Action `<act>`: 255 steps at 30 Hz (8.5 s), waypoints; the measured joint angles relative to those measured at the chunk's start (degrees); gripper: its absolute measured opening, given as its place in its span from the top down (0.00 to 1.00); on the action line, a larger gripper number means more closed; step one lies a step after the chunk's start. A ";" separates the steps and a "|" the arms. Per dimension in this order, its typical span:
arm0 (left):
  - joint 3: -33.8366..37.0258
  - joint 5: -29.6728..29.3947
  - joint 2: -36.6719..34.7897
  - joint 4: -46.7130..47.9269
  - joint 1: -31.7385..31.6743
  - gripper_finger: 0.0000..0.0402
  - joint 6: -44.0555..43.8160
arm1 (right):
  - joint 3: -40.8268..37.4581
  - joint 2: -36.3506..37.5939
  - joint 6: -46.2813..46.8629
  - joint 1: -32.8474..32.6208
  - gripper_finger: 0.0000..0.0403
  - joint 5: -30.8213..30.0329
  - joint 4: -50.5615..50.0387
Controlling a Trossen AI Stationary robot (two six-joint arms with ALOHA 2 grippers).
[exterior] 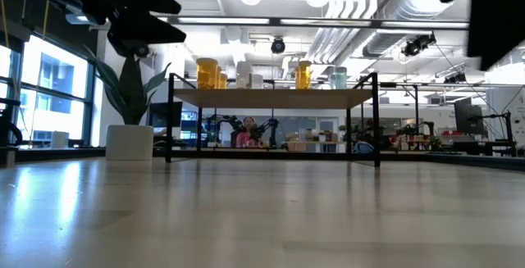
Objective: Pick and place medicine bottles onto shelf by color
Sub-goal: Put the green pill bottle aligned with the other green pill bottles on the shelf
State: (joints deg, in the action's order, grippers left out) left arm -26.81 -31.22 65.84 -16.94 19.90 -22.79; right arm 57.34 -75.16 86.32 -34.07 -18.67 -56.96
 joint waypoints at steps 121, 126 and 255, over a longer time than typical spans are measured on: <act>0.02 4.27 0.00 -0.91 0.04 0.40 16.20 | 1.99 -22.01 -39.78 3.38 0.79 13.00 45.51; 0.02 7.07 0.41 -1.10 0.43 0.40 20.27 | 1.99 -22.01 -39.65 7.28 0.79 13.28 51.06; -24.98 -26.38 41.48 -14.24 5.51 0.76 39.23 | 1.95 -12.25 -55.99 26.96 0.79 35.50 72.94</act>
State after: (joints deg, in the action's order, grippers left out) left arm -51.79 -57.60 107.33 -31.18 25.41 16.44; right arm 59.29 -87.40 30.33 -7.11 16.83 15.98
